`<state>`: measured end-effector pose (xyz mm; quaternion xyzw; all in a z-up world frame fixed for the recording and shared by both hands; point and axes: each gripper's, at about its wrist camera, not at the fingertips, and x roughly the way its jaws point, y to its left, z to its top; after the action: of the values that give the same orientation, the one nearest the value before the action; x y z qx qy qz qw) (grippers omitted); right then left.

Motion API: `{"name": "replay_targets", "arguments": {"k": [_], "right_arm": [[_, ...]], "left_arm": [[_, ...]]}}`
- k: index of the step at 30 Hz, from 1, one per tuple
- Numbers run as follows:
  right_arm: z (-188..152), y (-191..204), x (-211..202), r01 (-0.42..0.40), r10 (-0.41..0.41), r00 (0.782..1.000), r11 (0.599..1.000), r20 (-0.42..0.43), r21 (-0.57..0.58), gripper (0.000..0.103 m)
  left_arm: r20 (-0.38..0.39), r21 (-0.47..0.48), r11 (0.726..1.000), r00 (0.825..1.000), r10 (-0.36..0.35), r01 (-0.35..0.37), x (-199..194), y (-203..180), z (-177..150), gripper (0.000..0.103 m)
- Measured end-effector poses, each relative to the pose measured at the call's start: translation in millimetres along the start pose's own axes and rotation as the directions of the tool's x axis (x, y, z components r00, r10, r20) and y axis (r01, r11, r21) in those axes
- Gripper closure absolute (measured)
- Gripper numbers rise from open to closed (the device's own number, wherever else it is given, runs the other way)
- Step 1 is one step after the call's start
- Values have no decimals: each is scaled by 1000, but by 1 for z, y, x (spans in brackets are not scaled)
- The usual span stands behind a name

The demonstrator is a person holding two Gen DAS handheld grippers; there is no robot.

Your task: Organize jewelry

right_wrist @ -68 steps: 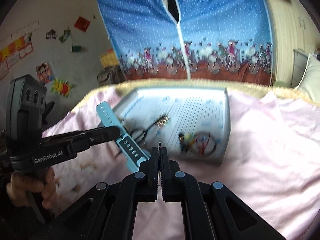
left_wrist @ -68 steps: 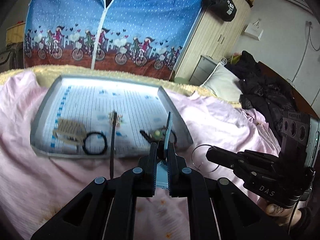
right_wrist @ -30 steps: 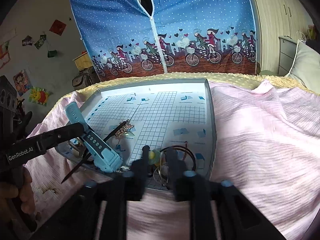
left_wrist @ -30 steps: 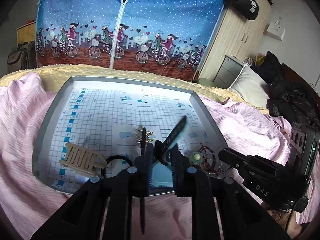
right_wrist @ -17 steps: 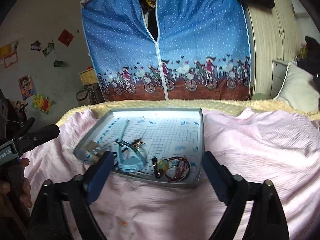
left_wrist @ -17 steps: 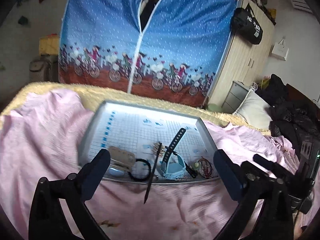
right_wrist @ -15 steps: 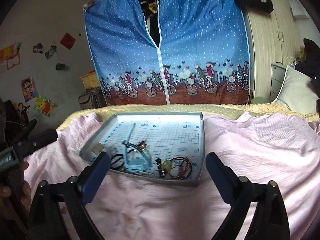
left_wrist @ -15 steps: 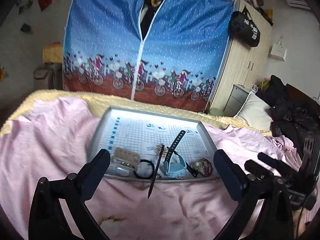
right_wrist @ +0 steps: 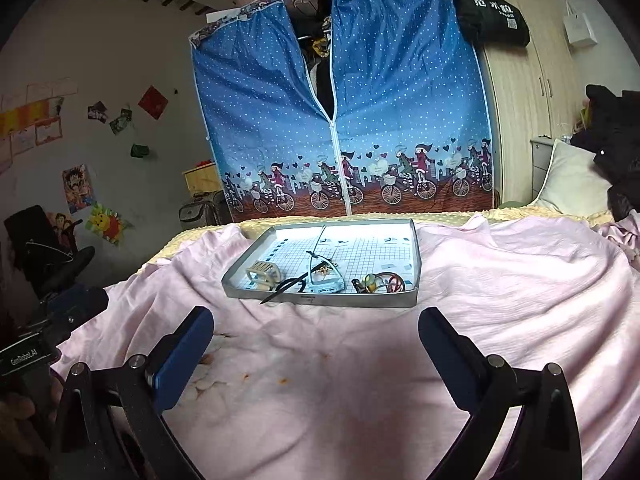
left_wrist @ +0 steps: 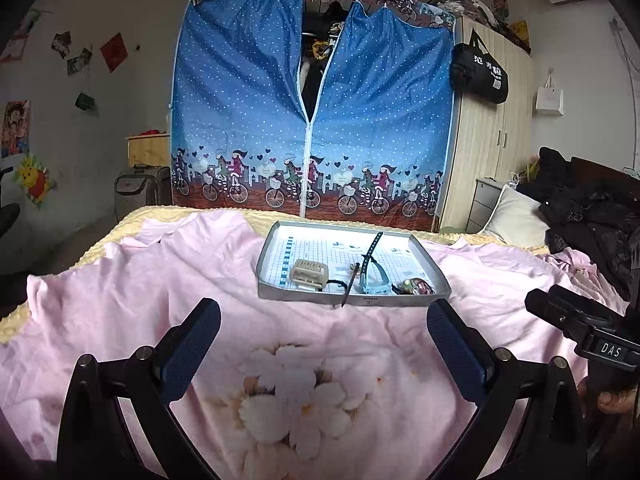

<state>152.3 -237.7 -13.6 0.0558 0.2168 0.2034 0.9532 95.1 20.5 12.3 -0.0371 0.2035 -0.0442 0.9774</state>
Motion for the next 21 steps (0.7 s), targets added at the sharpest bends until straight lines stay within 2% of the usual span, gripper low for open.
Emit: {"name": "replay_targets", "arguments": {"k": [7, 21], "right_arm": [[-8, 12, -3, 36, -36, 999, 997, 8, -63, 0], [-14, 12, 4, 48, -50, 999, 996, -20, -68, 0]], "left_arm": [[-5, -13, 1000, 1000, 0, 0, -16, -1, -6, 2], [-12, -9, 1000, 1000, 12, -12, -15, 4, -9, 2]]}}
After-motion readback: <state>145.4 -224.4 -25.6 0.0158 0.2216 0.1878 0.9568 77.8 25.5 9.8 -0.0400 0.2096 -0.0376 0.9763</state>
